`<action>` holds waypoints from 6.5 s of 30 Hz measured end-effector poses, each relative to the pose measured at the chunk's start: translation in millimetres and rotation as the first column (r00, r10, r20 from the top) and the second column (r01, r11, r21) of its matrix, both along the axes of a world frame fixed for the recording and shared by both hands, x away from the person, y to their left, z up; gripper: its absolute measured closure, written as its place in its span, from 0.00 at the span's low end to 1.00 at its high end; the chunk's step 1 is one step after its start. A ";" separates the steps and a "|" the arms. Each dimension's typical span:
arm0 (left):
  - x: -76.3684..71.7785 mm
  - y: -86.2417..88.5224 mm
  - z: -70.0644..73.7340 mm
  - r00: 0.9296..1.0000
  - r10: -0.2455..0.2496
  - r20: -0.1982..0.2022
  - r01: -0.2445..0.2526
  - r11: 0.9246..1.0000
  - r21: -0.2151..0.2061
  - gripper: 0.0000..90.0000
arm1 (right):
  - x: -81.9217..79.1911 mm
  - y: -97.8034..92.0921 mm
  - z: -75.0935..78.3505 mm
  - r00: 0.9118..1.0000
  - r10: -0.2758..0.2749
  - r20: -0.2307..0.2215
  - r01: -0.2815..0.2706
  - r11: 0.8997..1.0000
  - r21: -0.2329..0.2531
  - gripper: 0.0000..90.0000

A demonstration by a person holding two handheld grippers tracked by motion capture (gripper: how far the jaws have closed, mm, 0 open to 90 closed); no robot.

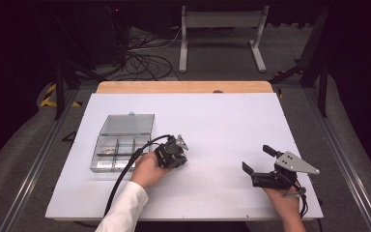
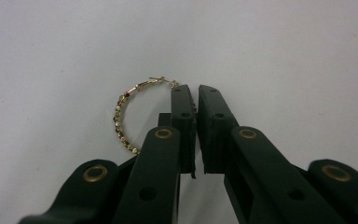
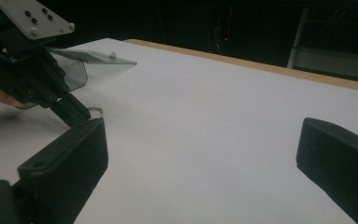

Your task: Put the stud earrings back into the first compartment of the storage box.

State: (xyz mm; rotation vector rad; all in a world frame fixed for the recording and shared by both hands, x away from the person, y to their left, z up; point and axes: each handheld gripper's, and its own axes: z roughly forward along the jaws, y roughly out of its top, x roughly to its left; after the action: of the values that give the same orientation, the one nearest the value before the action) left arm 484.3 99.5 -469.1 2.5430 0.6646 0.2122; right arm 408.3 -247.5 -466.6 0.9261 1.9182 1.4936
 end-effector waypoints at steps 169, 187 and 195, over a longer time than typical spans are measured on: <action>-82.1 207.6 13.3 0.752 0.544 0.371 -0.225 0.742 -0.631 0.13 | 3.8 0.1 -5.1 0.999 -0.045 -0.006 0.045 0.999 0.003 0.00; -89.3 215.4 4.1 0.768 0.540 0.346 -0.245 0.746 -0.619 0.10 | 4.2 -0.7 -7.2 0.998 -0.055 0.023 0.054 0.999 0.004 0.00; -89.2 213.9 4.5 0.774 0.527 0.351 -0.244 0.760 -0.603 0.10 | 4.8 0.3 -8.5 0.997 -0.067 0.028 0.067 0.998 -0.009 0.00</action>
State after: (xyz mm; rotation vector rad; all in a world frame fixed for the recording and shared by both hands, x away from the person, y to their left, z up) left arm 395.1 313.4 -464.7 1.6763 0.8989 0.7155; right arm 413.1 -247.2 -475.2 0.9509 1.8549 1.4499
